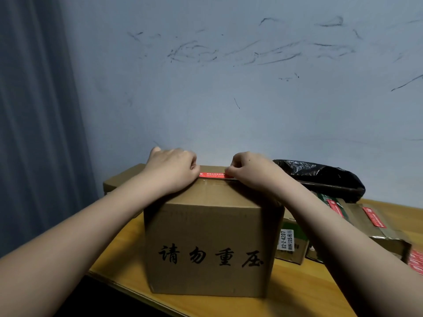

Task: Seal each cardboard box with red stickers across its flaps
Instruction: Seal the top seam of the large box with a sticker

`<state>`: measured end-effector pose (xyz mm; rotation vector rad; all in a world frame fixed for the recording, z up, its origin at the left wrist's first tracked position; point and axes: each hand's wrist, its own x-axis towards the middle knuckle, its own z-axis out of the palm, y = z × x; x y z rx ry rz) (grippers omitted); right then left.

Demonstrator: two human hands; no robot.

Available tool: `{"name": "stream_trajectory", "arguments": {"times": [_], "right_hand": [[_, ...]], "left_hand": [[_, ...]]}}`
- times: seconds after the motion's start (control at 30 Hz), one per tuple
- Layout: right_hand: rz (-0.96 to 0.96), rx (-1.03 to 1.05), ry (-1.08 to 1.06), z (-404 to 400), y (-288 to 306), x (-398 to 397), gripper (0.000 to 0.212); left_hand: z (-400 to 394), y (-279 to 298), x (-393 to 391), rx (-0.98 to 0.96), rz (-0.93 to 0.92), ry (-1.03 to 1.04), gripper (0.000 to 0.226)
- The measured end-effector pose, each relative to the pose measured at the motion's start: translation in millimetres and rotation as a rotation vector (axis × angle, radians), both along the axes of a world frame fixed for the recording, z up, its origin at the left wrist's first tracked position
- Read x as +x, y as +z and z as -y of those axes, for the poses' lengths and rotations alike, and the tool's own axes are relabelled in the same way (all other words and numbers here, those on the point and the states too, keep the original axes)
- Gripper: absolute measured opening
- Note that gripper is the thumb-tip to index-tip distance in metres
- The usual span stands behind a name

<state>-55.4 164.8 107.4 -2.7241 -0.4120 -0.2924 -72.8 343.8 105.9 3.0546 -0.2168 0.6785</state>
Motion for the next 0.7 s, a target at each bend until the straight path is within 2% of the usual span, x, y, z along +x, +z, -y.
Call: {"name": "stream_trajectory", "arguments": {"times": [0.27, 0.7], "right_hand": [[-0.007, -0.078, -0.012, -3.3, 0.4, 1.3, 0.012], [0.043, -0.121, 0.006, -4.1, -1.8, -2.9, 0.014]], "left_hand": [[2.7, -0.7, -1.2, 0.082, 0.047, 0.038, 0.027], [2.7, -1.4, -0.9, 0.093, 0.012, 0.035, 0.024]]}}
